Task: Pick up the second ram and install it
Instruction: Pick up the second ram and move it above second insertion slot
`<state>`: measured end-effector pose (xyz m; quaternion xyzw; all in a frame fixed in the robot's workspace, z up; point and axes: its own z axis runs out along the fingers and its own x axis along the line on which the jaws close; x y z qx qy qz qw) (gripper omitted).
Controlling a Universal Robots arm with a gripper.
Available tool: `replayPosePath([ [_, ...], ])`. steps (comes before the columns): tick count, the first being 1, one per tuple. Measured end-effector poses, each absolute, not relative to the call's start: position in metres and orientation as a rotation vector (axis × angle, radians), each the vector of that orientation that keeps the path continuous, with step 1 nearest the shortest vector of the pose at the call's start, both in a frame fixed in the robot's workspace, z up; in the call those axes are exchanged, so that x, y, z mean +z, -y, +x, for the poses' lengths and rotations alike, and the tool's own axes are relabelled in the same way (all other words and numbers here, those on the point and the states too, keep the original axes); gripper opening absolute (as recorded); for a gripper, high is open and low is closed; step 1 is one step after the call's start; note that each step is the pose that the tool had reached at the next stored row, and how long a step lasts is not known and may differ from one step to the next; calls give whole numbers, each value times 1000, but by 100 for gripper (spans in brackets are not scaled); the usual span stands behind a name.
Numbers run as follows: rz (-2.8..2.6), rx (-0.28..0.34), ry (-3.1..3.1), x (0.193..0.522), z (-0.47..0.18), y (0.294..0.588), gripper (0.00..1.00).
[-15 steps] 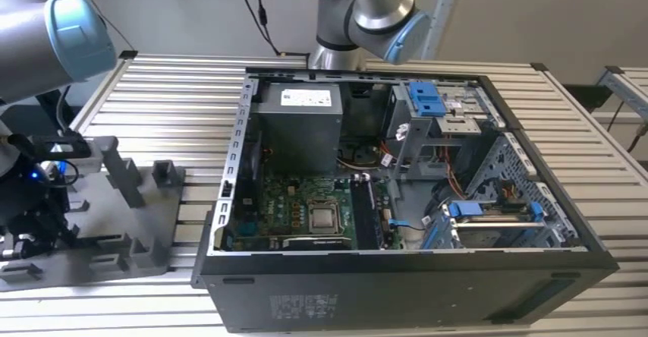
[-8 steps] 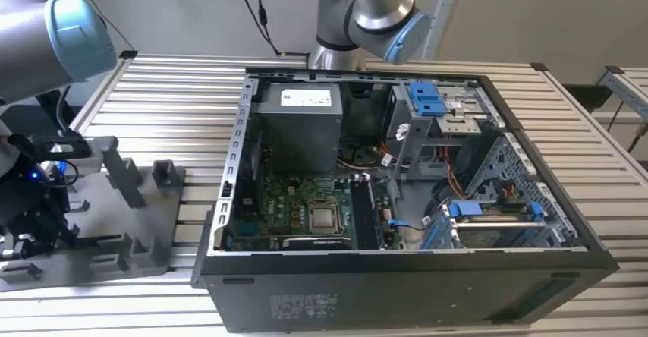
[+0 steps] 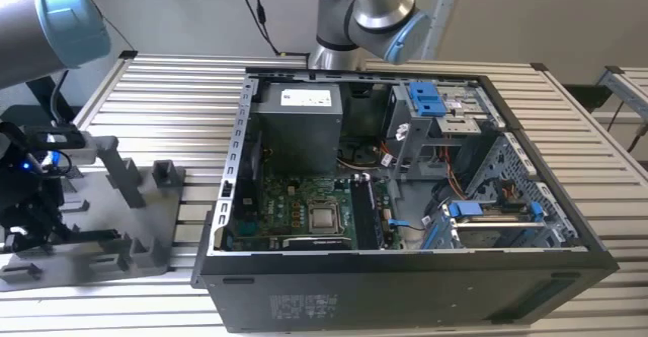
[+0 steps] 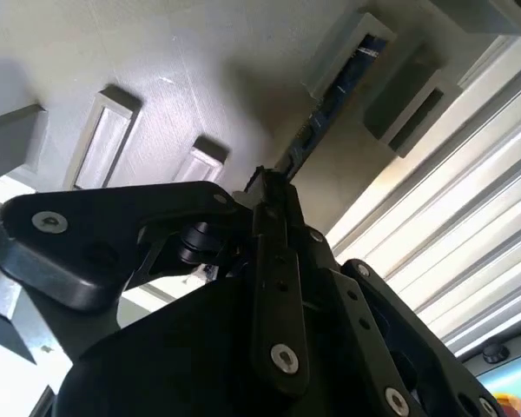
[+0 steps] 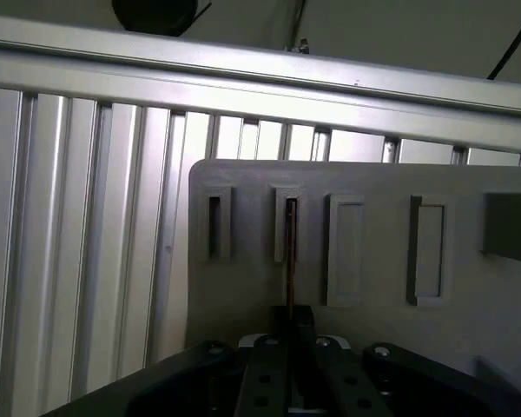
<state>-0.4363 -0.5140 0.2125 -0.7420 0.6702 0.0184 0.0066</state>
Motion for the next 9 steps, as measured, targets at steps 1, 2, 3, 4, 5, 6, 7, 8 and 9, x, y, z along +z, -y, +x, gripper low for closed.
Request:
replayPosePath([
  [1,-2321,58,-2096,216,-436,514,14],
  [2,-2321,58,-2096,219,-436,514,14],
  [3,-2320,59,-2096,223,-436,514,14],
  [4,-2320,59,-2096,226,-436,514,14],
  [5,-2320,59,-2096,229,-436,514,14],
  [6,-2320,59,-2096,231,-436,514,14],
  [7,-2320,59,-2095,234,-436,514,14],
  [8,-2320,59,-2096,236,-436,514,14],
  [9,-2320,60,-2095,238,-436,514,14],
])
